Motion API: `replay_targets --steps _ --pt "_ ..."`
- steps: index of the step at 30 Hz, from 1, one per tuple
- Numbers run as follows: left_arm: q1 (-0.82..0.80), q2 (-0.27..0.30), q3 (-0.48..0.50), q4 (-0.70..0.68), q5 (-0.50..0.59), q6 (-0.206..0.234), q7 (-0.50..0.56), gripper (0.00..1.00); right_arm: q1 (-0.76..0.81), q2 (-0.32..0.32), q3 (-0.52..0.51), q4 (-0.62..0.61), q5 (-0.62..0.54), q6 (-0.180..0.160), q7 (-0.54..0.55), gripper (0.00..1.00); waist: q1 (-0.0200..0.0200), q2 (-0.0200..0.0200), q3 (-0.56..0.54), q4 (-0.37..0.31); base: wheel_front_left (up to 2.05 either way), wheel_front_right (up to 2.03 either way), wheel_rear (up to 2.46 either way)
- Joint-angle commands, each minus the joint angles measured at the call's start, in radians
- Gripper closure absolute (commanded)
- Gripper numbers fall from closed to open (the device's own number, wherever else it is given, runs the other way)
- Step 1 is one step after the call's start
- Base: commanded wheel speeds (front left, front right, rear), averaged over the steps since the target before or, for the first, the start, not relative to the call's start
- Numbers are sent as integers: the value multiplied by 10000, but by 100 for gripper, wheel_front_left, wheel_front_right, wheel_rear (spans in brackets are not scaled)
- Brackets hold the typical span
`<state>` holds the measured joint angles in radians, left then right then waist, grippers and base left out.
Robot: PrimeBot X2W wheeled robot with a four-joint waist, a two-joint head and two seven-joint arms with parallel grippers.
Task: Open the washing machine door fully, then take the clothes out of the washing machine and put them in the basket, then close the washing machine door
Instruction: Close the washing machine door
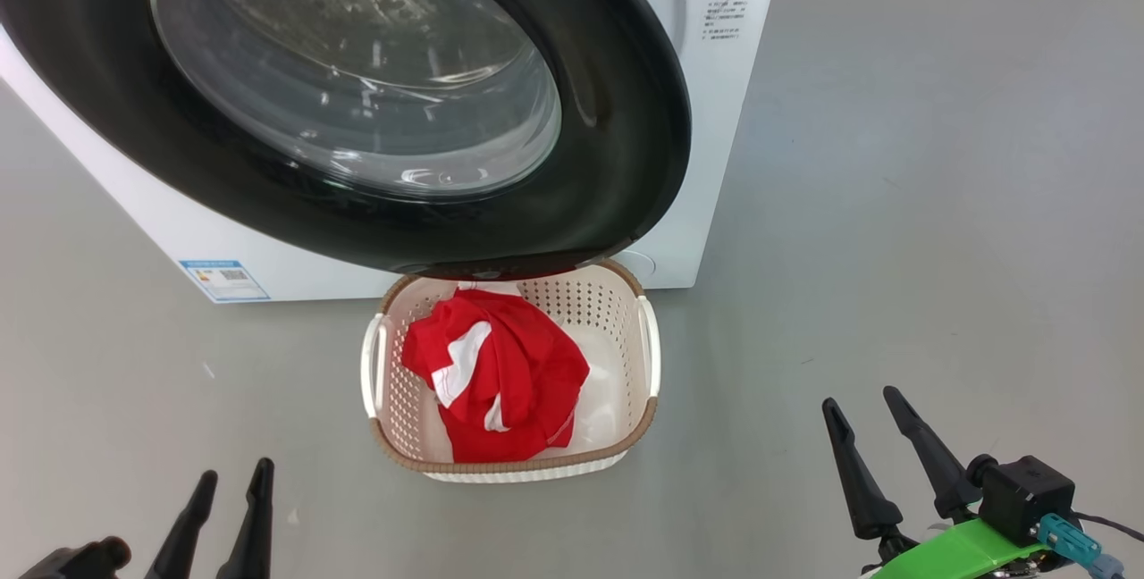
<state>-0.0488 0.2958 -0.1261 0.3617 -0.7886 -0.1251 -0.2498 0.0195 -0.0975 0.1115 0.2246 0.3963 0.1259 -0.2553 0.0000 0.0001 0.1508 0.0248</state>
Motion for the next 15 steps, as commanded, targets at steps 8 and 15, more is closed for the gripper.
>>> replay_targets --steps 8,15 --pt "49 -421 1504 -873 2059 -56 -120 0 -45 -110 125 -331 -116 48 -65 0 0 -1 120 57 0 0 0" --pt "194 -890 2228 -1531 3451 -56 -120 0 -112 -88 113 -345 -130 48 -65 0 0 -1 142 41 0 0 0"
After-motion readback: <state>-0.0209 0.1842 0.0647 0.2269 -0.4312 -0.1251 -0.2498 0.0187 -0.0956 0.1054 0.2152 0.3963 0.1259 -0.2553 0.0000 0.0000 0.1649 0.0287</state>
